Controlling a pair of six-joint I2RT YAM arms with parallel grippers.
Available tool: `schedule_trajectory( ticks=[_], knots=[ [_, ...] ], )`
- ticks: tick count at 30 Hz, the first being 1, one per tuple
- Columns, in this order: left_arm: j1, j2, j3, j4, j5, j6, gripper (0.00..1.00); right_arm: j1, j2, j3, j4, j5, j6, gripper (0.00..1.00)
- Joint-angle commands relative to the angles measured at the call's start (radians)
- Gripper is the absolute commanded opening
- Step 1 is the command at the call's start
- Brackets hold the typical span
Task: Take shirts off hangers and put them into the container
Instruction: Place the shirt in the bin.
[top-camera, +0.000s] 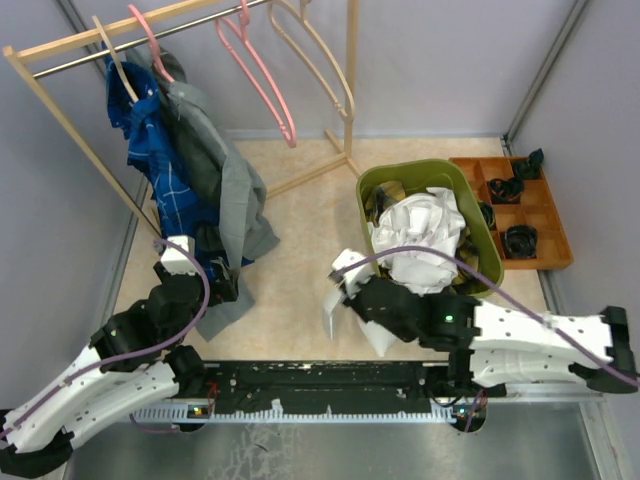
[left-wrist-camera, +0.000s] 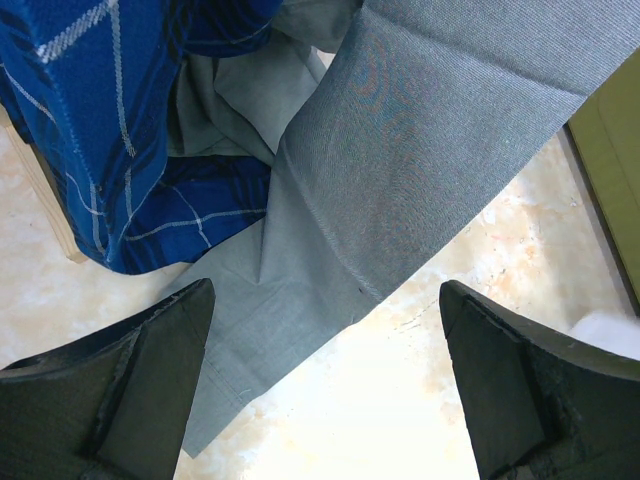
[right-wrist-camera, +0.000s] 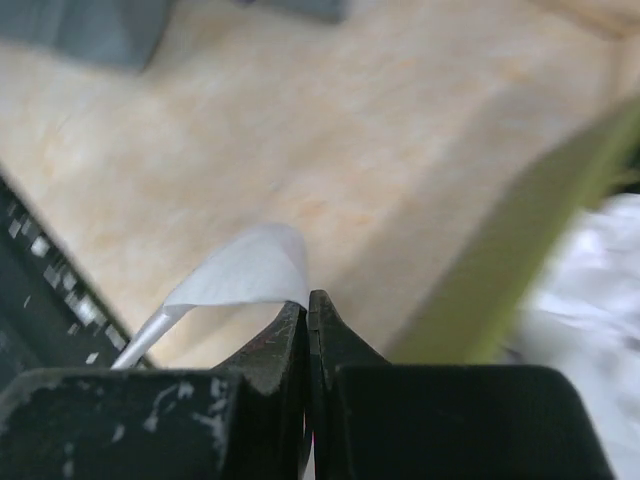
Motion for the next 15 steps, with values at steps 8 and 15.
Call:
schedule_trajectory(
  ticks=[8, 15],
  knots=[
    [0.005, 0.006, 0.018, 0.009, -0.009, -0.001, 0.99, -0.014, -0.357, 0.076, 0.443, 0.894, -0.395, 0.00],
    [0.006, 0.010, 0.018, 0.013, -0.005, 0.001, 0.99, -0.441, -0.259, 0.215, -0.150, 0.548, 0.091, 0.00]
  ],
)
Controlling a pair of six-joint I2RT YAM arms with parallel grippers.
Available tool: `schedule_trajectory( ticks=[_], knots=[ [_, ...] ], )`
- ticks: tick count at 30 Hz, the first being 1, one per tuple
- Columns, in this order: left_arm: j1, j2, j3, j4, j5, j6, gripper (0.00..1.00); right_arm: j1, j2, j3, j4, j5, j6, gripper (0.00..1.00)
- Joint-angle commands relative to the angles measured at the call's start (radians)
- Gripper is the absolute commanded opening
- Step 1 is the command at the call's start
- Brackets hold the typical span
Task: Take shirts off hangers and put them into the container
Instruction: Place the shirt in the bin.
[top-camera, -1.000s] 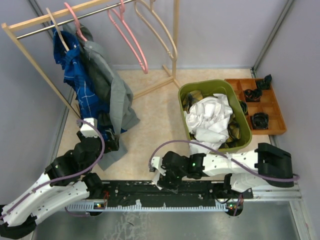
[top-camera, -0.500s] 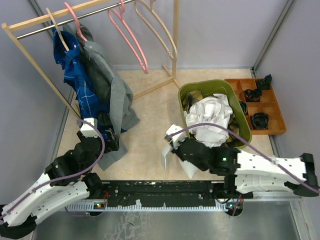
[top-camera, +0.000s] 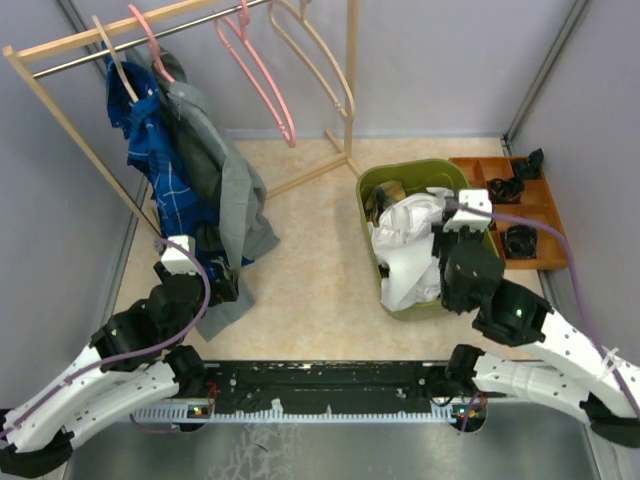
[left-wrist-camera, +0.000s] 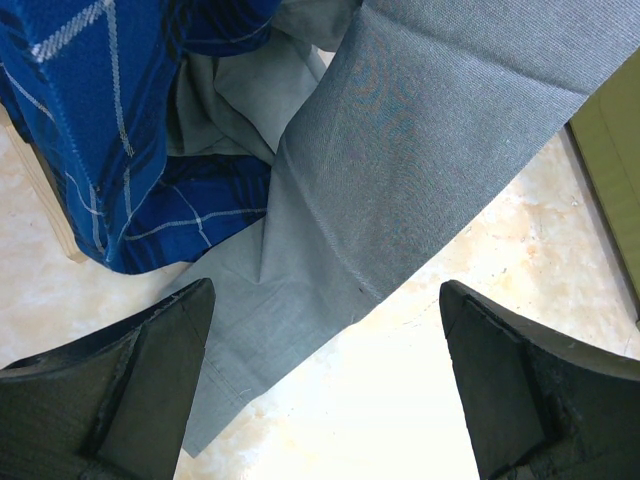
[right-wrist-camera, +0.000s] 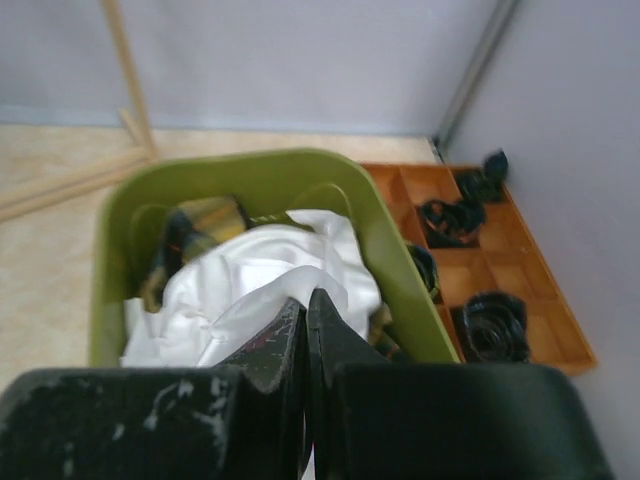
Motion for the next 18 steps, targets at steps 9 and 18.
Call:
schedule_trajectory(
  ticks=[9, 18],
  knots=[
    [0.004, 0.012, 0.020, 0.007, -0.004, -0.002, 0.99, -0.595, 0.437, 0.057, -0.434, -0.895, 0.431, 0.00],
    [0.006, -0.001, 0.017, 0.013, 0.000, 0.003, 0.99, -0.595, 0.592, 0.062, -0.490, -0.823, 0.420, 0.05]
  ],
)
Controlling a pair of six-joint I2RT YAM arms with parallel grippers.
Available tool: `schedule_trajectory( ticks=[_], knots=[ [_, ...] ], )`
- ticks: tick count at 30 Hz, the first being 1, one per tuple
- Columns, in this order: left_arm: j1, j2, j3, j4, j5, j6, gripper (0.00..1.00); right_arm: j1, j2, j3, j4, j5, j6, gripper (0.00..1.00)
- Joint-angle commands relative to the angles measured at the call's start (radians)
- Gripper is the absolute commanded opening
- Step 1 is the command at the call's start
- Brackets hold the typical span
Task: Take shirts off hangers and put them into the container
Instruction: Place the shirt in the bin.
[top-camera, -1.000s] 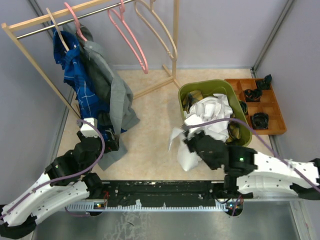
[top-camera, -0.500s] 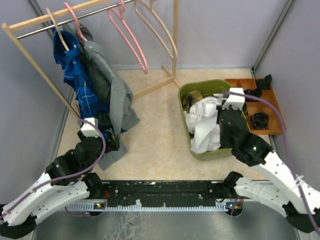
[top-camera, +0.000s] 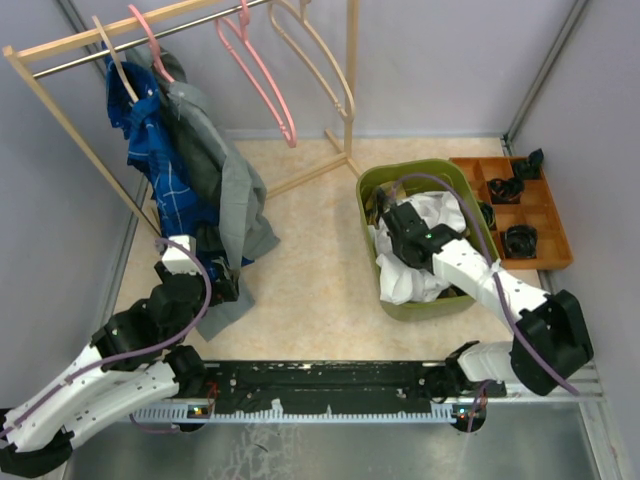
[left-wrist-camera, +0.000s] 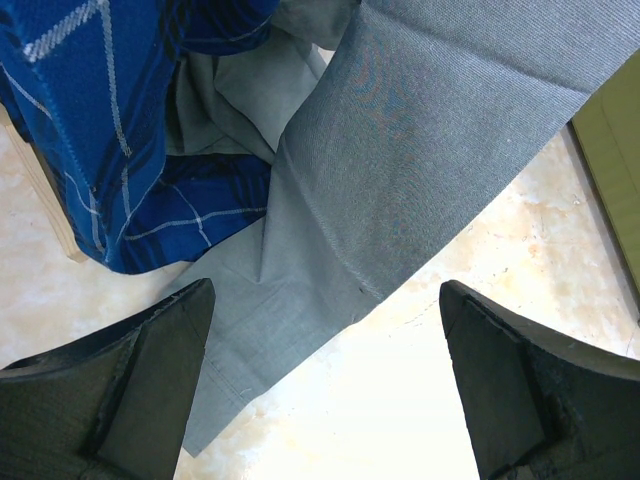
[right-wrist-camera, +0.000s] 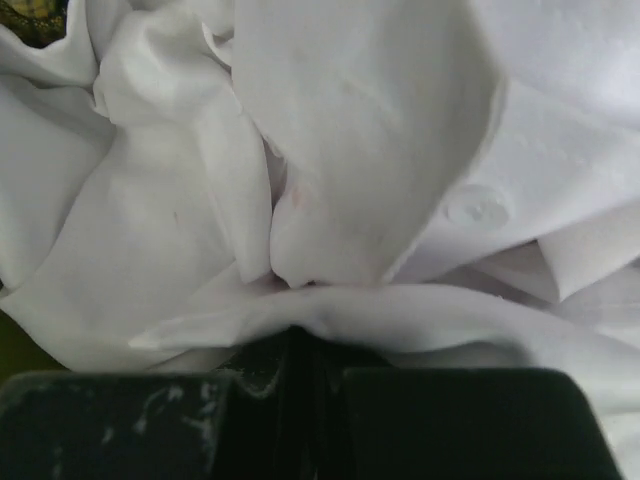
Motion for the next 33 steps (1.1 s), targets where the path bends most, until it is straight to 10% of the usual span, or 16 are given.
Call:
schedule_trajectory(
  ticks=[1, 8, 19, 23, 27, 33],
  knots=[
    [0.005, -0.007, 0.017, 0.013, -0.002, 0.003, 0.99, -0.006, -0.084, 0.078, -0.068, 0.073, 0.016, 0.09],
    [0.006, -0.009, 0.015, 0.013, -0.002, 0.003, 0.99, -0.006, -0.292, 0.278, -0.144, 0.005, -0.041, 0.65],
    [0.006, 0.000, 0.017, 0.016, 0.001, 0.005, 0.99, -0.006, -0.415, 0.152, -0.203, -0.481, 0.081, 0.73],
    [0.005, 0.003, 0.017, 0.015, -0.001, 0.005, 0.99, -0.006, -0.364, 0.097, -0.213, -0.388, 0.083, 0.63],
    [0.005, 0.001, 0.017, 0.015, -0.001, 0.003, 0.99, -0.006, -0.295, 0.058, -0.147, -0.202, 0.093, 0.18],
    [0.007, 0.000, 0.017, 0.010, -0.008, -0.002, 0.99, -0.007, -0.207, 0.036, 0.025, 0.017, 0.088, 0.00]
  ],
)
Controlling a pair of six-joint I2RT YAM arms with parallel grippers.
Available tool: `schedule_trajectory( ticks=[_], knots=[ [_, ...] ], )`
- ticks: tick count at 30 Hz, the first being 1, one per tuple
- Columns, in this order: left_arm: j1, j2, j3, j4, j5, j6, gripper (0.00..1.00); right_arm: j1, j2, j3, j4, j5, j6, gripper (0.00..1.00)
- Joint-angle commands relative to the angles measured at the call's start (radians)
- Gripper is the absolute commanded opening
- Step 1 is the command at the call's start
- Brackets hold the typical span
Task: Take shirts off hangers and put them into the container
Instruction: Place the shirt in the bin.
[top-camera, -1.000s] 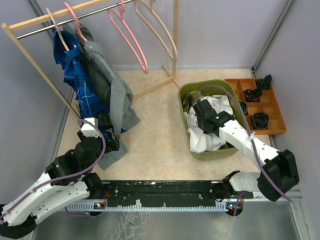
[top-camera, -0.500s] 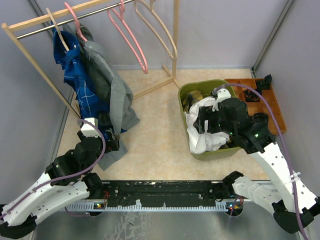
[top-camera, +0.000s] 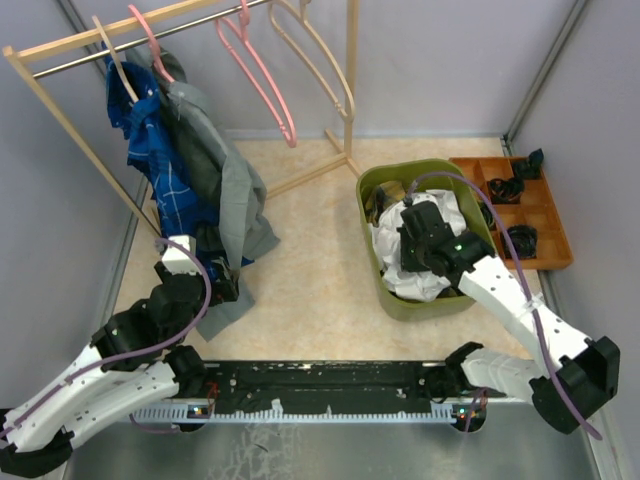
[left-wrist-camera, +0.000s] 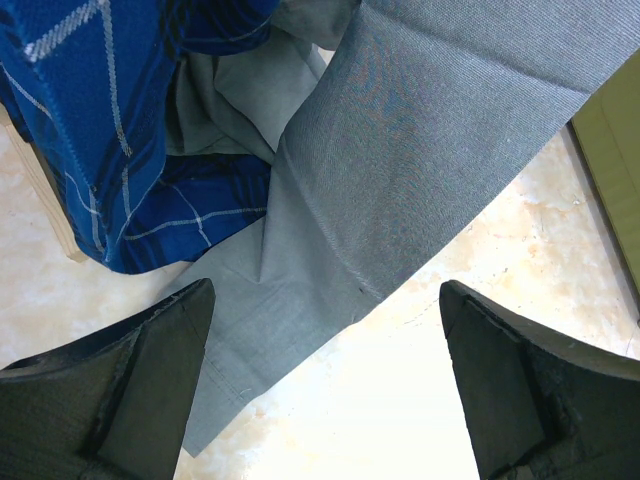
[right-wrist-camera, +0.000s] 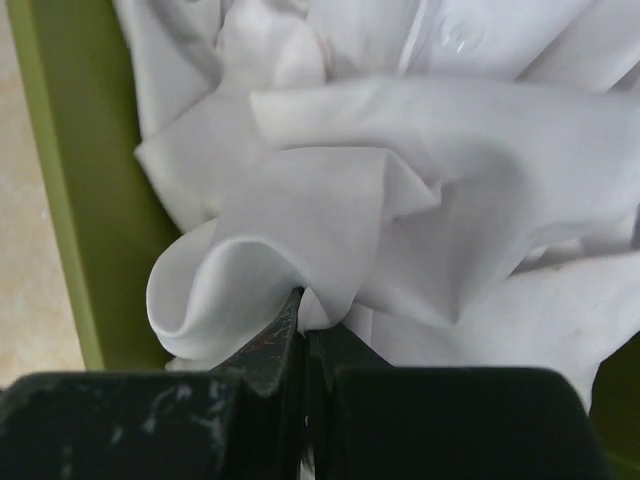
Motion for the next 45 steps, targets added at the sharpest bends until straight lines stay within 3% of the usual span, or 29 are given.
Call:
schedule_trajectory(
  ticks=[1, 4, 9, 13, 19, 27, 35, 37, 40, 45],
  knots=[
    [0.006, -0.001, 0.018, 0.010, -0.007, -0.002, 0.99, -0.007, 0.046, -0.026, 0.214, 0.181, -0.005, 0.00],
    [0.005, -0.002, 0.018, 0.007, -0.011, -0.006, 0.99, -0.007, 0.140, -0.083, 0.282, 0.170, -0.021, 0.00],
    [0.007, -0.006, 0.017, 0.003, -0.020, -0.009, 0.99, -0.006, 0.384, -0.183, 0.341, 0.015, -0.035, 0.00],
    [0.006, -0.011, 0.018, 0.005, -0.018, -0.009, 0.99, -0.006, 0.404, -0.205, 0.346, 0.038, -0.034, 0.02],
    [0.007, -0.007, 0.018, 0.007, -0.014, -0.005, 0.99, -0.005, 0.207, -0.105, 0.259, 0.079, -0.053, 0.46],
    [0.006, -0.014, 0.015, 0.015, -0.004, 0.002, 0.99, -0.006, -0.053, 0.003, 0.212, -0.029, -0.053, 0.82],
    [0.007, -0.015, 0.013, 0.021, 0.002, 0.009, 0.99, -0.005, -0.234, -0.022, 0.353, -0.255, 0.002, 0.84],
    [0.007, -0.017, 0.013, 0.021, 0.001, 0.008, 0.99, -0.005, -0.261, -0.038, 0.373, -0.241, 0.017, 0.77],
    [0.006, -0.020, 0.012, 0.021, 0.003, 0.010, 0.99, -0.006, -0.247, -0.037, 0.311, -0.198, 0.034, 0.55],
    [0.007, -0.019, 0.012, 0.022, 0.003, 0.011, 0.99, -0.006, -0.135, -0.084, 0.256, -0.286, 0.057, 0.46]
  ],
)
